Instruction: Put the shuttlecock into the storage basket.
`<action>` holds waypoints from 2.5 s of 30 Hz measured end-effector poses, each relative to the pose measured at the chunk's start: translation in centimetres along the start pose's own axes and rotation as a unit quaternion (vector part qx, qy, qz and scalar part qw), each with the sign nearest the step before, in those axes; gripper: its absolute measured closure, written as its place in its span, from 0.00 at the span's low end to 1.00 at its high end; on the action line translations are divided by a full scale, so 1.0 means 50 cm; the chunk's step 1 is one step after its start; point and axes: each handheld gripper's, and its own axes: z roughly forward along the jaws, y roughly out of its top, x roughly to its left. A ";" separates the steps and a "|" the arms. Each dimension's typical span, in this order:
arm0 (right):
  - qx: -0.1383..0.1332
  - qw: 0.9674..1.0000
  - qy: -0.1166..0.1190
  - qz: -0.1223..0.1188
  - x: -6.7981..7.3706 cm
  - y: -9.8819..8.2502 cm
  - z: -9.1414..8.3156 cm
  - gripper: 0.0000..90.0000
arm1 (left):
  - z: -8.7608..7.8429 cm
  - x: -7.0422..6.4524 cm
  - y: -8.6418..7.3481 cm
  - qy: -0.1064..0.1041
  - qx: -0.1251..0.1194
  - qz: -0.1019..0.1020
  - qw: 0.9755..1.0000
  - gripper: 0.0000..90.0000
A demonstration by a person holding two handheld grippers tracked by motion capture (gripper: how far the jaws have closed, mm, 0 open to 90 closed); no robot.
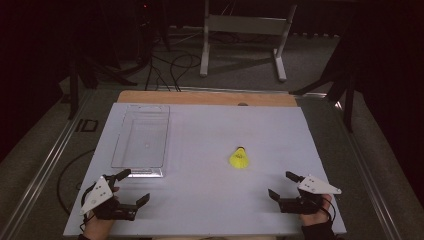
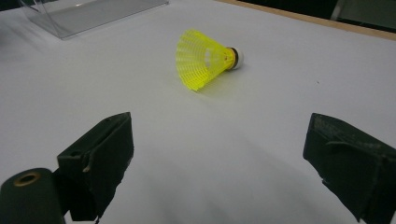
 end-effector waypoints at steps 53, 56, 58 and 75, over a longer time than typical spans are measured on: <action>0.092 0.995 -0.042 -0.012 0.026 0.111 -0.017 0.09 | 0.006 -0.006 0.001 -0.015 -0.001 0.002 1.000 0.00; 0.101 0.994 -0.040 -0.007 0.026 0.128 -0.013 0.09 | 0.006 -0.007 0.001 -0.016 0.000 0.003 1.000 0.00; 0.107 0.994 -0.037 -0.003 0.023 0.138 -0.012 0.09 | 0.006 -0.007 0.001 -0.016 0.000 0.005 1.000 0.00; 0.141 0.990 -0.024 0.000 0.020 0.208 0.005 0.09 | 0.006 -0.008 0.001 -0.017 0.000 0.007 1.000 0.00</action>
